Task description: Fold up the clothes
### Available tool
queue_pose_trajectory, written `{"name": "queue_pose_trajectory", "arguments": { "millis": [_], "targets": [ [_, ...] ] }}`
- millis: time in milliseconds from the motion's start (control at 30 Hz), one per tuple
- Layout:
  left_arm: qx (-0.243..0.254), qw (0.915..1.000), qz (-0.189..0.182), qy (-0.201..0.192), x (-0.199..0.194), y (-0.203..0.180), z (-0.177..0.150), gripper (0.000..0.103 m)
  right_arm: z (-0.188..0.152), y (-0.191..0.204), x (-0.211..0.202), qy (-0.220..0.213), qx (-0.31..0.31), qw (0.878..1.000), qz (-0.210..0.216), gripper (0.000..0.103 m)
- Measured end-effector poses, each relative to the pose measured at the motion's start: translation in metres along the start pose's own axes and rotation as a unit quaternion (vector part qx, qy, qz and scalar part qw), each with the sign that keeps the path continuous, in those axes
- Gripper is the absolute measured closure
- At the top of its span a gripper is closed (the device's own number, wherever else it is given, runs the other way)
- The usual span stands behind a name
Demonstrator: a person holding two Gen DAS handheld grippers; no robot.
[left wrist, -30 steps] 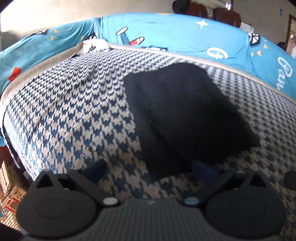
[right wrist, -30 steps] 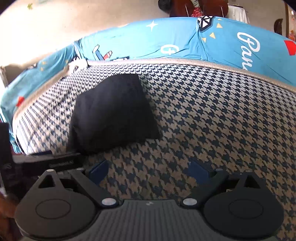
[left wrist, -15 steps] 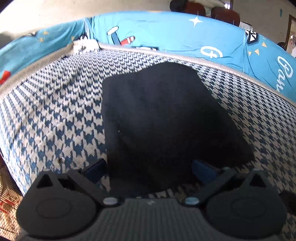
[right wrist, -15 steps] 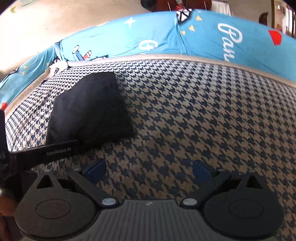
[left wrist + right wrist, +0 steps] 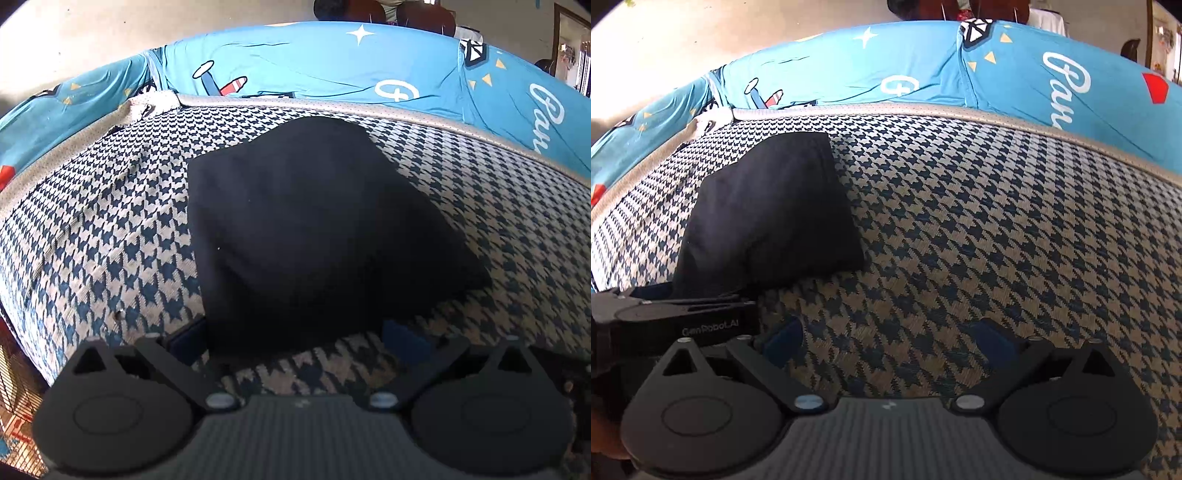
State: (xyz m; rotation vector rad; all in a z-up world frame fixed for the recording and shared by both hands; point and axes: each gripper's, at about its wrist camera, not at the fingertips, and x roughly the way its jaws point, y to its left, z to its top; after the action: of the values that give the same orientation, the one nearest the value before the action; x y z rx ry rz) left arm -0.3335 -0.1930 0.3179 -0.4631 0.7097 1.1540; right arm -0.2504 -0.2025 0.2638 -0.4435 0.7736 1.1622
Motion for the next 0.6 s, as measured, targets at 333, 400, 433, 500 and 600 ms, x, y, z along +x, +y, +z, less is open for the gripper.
{"name": "queue_pose_trajectory", "arguments": {
  "millis": [333,400,433,500,600],
  "targets": [
    [-0.028,0.9989,-0.015,-0.035,-0.002,-0.006,0.025,0.000,-0.005,-0.002,0.010,0.014,-0.009,1.000,-0.015,0.002],
    [-0.028,0.9994,-0.015,-0.017,0.009,-0.009,0.028,0.000,-0.006,-0.003,0.012,0.018,-0.009,1.000,-0.015,0.002],
    [-0.027,0.9995,-0.015,-0.007,0.015,-0.011,0.030,0.000,-0.006,-0.002,0.012,0.019,-0.009,1.000,-0.016,0.002],
    [-0.031,0.9994,-0.012,-0.005,0.020,-0.013,0.026,0.000,-0.006,-0.002,0.013,0.021,-0.012,1.000,-0.020,0.002],
    [-0.018,0.9998,-0.006,-0.008,0.018,-0.017,0.021,0.000,-0.006,0.000,0.015,0.025,-0.018,0.999,-0.026,0.002]
  ]
}}
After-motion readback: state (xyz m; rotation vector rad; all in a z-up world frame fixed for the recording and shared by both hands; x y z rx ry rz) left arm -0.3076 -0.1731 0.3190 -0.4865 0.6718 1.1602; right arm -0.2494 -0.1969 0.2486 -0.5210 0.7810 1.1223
